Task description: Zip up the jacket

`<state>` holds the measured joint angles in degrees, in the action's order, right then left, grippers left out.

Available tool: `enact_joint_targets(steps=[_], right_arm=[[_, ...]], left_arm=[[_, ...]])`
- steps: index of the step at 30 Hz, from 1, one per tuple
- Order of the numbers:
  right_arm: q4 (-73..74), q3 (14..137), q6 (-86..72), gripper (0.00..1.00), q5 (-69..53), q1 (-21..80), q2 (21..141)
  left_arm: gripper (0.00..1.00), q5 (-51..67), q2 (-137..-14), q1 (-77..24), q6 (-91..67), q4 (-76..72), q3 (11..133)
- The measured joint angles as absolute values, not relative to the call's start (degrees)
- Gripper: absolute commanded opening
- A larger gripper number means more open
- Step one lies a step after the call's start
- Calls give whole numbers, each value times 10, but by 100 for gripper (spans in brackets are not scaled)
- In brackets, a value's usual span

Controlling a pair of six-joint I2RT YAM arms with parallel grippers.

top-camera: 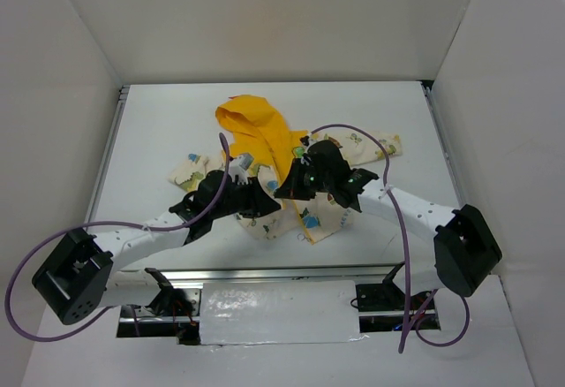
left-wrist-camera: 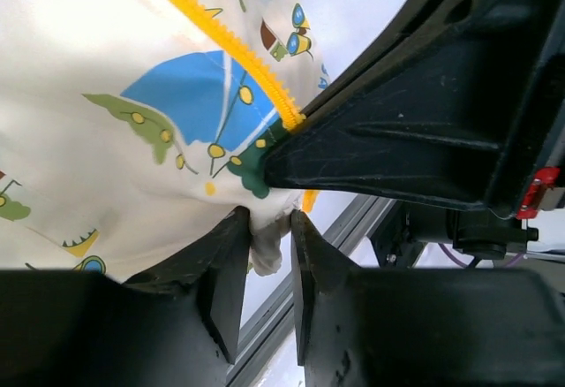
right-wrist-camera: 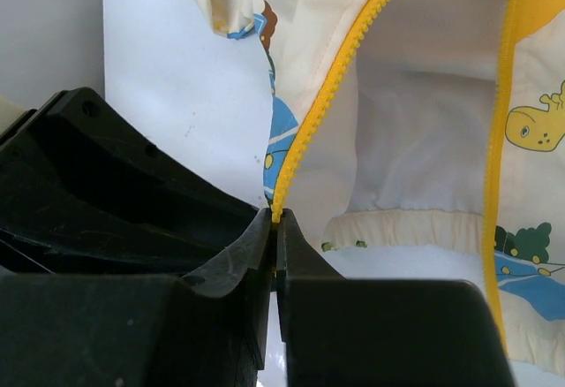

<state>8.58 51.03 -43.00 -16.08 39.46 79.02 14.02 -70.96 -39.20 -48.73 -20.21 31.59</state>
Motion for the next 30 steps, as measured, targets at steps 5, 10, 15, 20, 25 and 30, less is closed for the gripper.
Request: enact_joint_targets(steps=[5,10,15,20,25,30], right_arm=[[86,510,-431,11,-161,395,791],[84,510,-434,54,-160,395,791],[113,510,-422,71,-135,390,766],[173,506,-385,72,-81,386,682],[267,508,-350,69,-16,397,682],[371,508,-356,67,60,446,739]], left_arm=[[7,148,-710,-392,-491,-213,315],[0,154,-714,-393,-497,-219,315],[0,148,-710,-393,-498,-216,306],[0,101,-660,-393,-498,-143,298],[0,36,-592,-392,-503,-59,296],[0,-1,-556,-390,-513,-8,291]])
